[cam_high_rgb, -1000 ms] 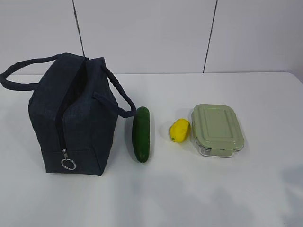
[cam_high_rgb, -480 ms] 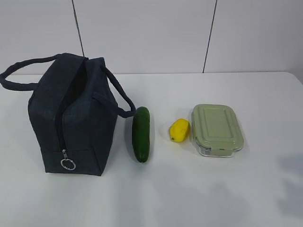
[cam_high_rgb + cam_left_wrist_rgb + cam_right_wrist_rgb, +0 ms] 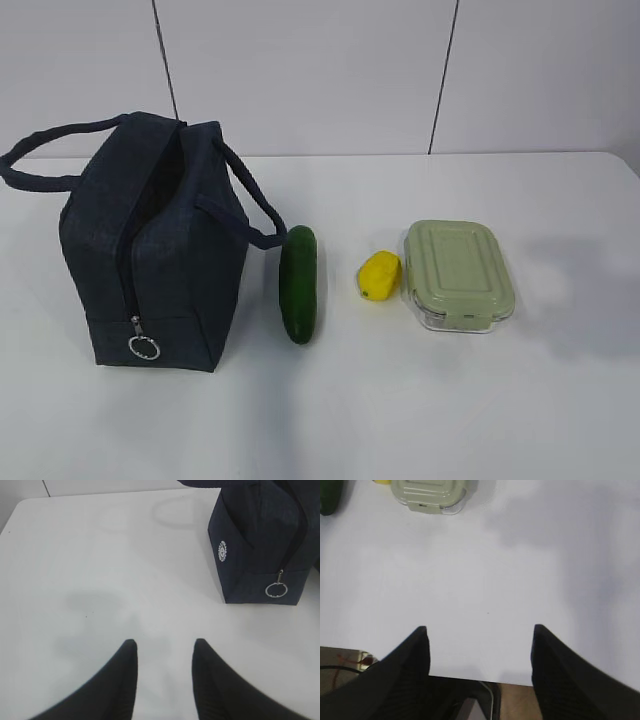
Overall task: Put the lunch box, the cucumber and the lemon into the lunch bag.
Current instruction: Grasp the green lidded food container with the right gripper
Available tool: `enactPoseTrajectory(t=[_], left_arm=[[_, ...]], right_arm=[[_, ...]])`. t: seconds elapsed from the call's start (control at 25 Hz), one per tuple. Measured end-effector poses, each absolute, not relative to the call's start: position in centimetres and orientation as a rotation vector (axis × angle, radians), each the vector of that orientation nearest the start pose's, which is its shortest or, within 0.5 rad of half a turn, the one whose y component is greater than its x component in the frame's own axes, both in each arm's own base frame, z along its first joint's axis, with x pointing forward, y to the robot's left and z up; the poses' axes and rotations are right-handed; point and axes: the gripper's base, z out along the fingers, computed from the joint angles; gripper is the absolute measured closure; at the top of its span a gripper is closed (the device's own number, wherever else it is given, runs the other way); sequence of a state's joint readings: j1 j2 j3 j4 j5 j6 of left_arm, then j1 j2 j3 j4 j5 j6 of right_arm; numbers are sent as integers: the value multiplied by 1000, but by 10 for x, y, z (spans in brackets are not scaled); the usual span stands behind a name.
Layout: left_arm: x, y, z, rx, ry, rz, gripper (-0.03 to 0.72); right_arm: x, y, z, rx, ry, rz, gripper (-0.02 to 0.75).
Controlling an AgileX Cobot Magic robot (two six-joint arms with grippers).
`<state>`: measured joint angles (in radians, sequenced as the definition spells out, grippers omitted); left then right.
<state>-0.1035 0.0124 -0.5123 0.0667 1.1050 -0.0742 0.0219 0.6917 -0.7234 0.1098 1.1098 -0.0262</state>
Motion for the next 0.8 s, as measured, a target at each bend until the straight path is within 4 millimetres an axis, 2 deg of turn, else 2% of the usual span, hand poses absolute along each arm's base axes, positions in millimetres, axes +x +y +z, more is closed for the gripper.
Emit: enactPoseTrajectory(t=[0.16,0.4,0.64,0.8], left_arm=[[-6,6,277,26,2087,-28,424],[-6,6,277,26,2087,-28,424],[-6,6,277,26,2087,-28,424],[-6,6,277,26,2087,-28,425]], right_arm=[[144,19,315,3,2624,266,278],[198,22,310,35,2697,299,278],[239,23,295,50,2734,309,278],[261,30,284,-27,2759,391,278]])
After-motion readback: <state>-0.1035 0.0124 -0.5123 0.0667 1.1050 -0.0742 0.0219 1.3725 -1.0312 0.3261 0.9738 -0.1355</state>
